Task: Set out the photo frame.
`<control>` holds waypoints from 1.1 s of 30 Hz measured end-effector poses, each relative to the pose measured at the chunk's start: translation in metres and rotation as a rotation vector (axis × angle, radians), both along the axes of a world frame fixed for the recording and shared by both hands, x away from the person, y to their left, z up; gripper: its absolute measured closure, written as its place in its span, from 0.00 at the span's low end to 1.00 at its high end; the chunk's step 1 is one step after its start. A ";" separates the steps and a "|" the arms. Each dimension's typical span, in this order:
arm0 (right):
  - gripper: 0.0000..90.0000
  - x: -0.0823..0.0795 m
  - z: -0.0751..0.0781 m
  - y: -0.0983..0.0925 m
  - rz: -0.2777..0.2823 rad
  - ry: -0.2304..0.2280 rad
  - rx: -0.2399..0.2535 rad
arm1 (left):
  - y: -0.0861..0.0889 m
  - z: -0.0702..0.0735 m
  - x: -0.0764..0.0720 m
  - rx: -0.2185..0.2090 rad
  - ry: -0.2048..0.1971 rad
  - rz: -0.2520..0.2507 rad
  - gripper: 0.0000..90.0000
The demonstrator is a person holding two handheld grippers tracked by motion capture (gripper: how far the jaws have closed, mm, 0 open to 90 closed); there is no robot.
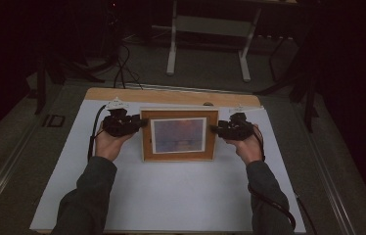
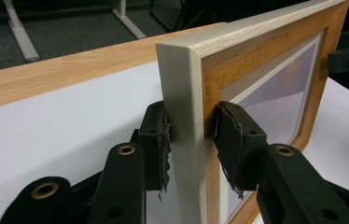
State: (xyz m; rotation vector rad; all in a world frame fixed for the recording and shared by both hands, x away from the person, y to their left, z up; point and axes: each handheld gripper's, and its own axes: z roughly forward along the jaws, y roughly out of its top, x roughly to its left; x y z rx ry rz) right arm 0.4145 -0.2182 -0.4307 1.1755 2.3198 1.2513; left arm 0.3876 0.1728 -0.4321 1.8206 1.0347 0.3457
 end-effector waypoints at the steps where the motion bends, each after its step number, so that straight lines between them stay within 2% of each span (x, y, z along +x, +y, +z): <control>1: 0.54 0.002 0.000 0.000 -0.002 0.000 0.003 | 0.000 0.000 0.000 0.000 0.000 0.000 0.73; 7: 0.50 0.010 -0.006 0.000 0.012 0.030 0.062 | -0.001 -0.001 0.001 -0.009 0.005 0.001 0.73; 12: 0.59 0.009 -0.010 -0.002 0.036 0.043 0.086 | -0.003 -0.002 0.002 -0.021 0.010 -0.005 0.73; 16: 0.66 0.007 -0.011 -0.007 0.026 0.044 0.090 | -0.004 -0.002 0.003 -0.033 0.020 -0.012 0.73; 21: 0.67 0.003 -0.010 -0.009 0.030 0.042 0.072 | -0.005 -0.003 0.005 -0.043 0.029 -0.017 0.73; 32: 0.68 0.001 -0.010 -0.010 0.034 0.044 0.074 | -0.006 -0.002 0.005 -0.037 0.037 -0.017 0.72; 33: 0.68 0.001 -0.010 -0.010 0.034 0.046 0.075 | -0.006 -0.002 0.005 -0.042 0.049 -0.031 0.72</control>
